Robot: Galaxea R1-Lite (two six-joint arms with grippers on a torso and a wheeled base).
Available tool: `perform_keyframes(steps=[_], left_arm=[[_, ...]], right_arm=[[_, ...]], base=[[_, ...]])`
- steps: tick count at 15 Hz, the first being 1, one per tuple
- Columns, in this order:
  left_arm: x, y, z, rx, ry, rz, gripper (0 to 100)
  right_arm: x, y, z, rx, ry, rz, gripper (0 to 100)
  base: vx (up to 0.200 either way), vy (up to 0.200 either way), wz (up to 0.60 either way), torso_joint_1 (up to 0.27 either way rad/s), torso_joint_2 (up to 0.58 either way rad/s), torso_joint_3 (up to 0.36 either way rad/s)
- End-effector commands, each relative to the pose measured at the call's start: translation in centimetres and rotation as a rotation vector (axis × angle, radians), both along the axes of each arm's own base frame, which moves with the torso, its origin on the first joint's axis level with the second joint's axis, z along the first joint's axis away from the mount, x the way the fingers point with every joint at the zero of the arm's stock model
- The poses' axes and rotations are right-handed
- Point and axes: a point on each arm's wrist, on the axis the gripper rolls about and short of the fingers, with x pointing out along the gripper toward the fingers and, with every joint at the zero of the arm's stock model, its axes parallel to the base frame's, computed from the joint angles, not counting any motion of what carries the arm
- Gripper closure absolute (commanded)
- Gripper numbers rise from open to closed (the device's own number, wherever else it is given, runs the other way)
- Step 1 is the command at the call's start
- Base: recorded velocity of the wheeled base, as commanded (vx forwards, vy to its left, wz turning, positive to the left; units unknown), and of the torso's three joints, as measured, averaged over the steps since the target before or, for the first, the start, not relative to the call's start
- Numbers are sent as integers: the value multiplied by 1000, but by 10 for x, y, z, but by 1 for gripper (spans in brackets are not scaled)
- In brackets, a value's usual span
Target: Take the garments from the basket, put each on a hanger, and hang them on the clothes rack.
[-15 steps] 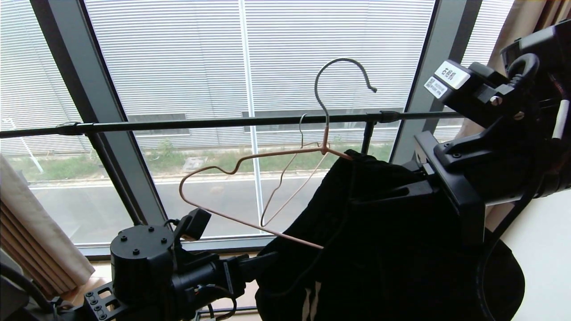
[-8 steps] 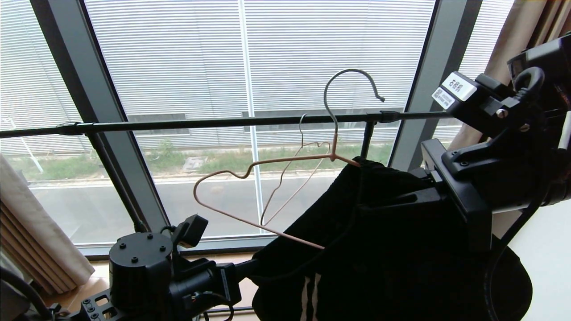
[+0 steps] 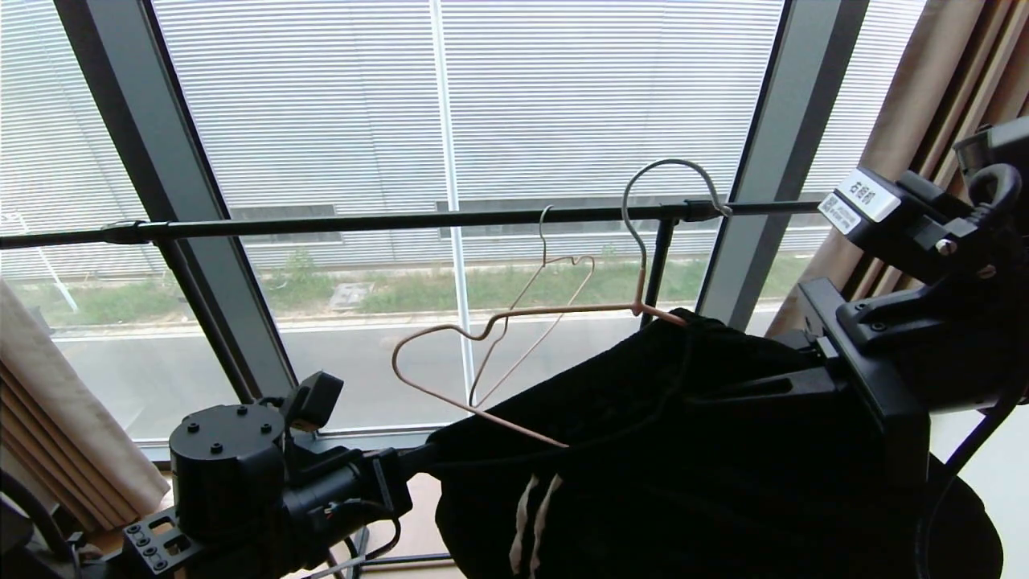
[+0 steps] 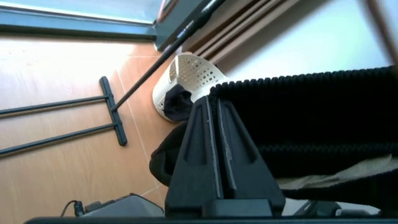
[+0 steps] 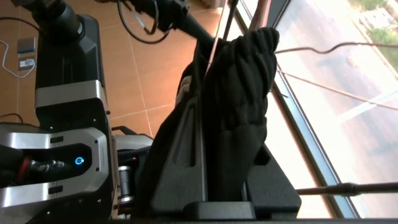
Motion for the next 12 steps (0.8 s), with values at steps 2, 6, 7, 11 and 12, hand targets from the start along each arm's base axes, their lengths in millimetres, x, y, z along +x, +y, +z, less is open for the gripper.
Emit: perform_keyframes(steps=[2, 6, 7, 11, 12], left_arm=[[6, 10, 6, -12, -22, 46, 100], [14, 20, 8, -13, -36, 94, 100], [16, 22, 9, -16, -42, 101, 100], [20, 23, 11, -22, -54, 115, 100], [20, 23, 12, -23, -56, 115, 100]], right_arm=[[-6, -5, -5, -10, 10, -8, 100], [-11, -9, -17, -37, 32, -7, 100], [-11, -9, -19, -42, 40, -7, 100], [-13, -10, -34, -73, 76, 2, 100], [-14, -11, -38, -82, 85, 4, 100]], base=[[0, 0, 0, 0, 0, 0], [0, 0, 0, 0, 0, 0], [0, 0, 0, 0, 0, 0], [0, 0, 0, 0, 0, 0], [0, 0, 0, 0, 0, 0]])
